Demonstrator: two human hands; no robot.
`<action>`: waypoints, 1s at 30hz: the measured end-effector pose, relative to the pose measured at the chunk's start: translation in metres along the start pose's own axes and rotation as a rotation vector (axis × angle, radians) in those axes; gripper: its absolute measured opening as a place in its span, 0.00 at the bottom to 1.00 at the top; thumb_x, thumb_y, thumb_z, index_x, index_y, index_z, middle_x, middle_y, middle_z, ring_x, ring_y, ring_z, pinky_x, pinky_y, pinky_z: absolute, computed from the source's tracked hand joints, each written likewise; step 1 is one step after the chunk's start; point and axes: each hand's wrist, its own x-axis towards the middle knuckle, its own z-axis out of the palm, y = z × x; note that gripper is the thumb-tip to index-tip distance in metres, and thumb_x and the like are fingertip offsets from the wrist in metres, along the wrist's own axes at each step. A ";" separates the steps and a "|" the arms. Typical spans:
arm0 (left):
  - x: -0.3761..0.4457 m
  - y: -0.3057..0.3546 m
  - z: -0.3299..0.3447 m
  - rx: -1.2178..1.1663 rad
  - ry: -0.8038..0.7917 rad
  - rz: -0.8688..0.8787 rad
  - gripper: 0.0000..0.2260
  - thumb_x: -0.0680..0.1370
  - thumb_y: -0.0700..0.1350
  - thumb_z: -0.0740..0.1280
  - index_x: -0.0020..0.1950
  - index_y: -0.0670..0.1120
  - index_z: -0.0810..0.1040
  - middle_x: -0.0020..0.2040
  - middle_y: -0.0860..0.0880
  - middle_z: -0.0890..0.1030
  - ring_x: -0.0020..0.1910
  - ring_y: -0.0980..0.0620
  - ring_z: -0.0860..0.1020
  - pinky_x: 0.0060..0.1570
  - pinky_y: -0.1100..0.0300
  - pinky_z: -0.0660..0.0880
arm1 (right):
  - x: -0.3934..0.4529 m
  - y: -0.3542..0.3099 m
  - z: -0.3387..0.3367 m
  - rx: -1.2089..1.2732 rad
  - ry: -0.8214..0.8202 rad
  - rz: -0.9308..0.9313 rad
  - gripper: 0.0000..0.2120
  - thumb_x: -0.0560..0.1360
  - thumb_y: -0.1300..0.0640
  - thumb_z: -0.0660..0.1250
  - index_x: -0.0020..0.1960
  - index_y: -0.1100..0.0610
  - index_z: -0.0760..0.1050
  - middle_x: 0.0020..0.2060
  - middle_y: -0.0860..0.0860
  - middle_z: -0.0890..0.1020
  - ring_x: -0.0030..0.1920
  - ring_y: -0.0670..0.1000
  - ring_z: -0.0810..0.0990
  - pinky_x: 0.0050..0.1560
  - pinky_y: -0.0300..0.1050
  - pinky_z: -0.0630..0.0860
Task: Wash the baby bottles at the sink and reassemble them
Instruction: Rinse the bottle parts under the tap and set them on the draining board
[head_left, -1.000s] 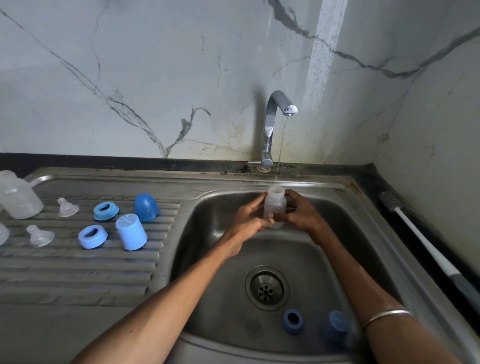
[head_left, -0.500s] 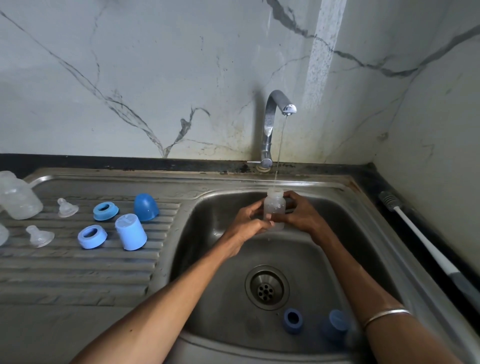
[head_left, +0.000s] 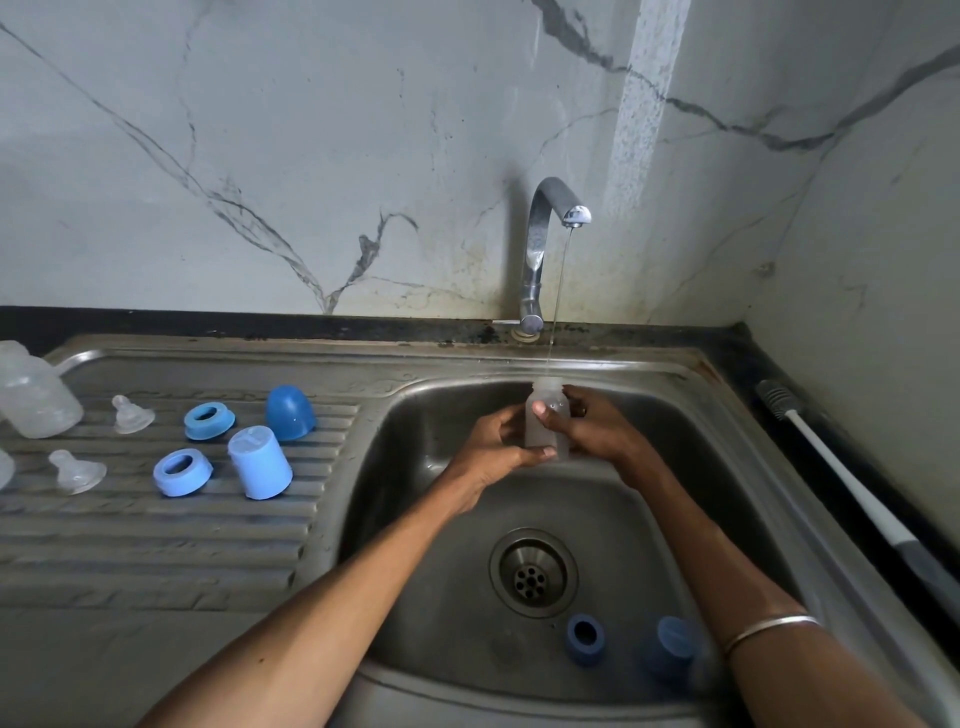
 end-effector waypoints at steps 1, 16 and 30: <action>0.000 -0.001 -0.001 0.003 0.008 -0.003 0.29 0.70 0.35 0.78 0.70 0.44 0.75 0.57 0.48 0.84 0.57 0.55 0.82 0.57 0.63 0.79 | -0.002 -0.003 0.000 0.042 -0.007 0.010 0.20 0.75 0.45 0.70 0.63 0.52 0.75 0.57 0.50 0.81 0.54 0.49 0.81 0.48 0.44 0.81; 0.003 0.004 -0.008 -0.438 0.106 -0.248 0.11 0.85 0.46 0.60 0.57 0.43 0.79 0.54 0.40 0.84 0.55 0.41 0.83 0.54 0.51 0.81 | 0.003 -0.001 -0.007 0.279 0.166 -0.032 0.26 0.69 0.52 0.77 0.65 0.53 0.75 0.59 0.52 0.81 0.57 0.52 0.81 0.51 0.49 0.82; 0.007 -0.009 -0.012 -0.117 0.158 -0.406 0.24 0.85 0.60 0.50 0.56 0.44 0.78 0.56 0.40 0.82 0.55 0.40 0.81 0.59 0.46 0.79 | -0.004 0.001 0.011 -0.203 0.128 -0.051 0.23 0.67 0.57 0.79 0.61 0.53 0.79 0.55 0.51 0.83 0.52 0.46 0.82 0.50 0.39 0.79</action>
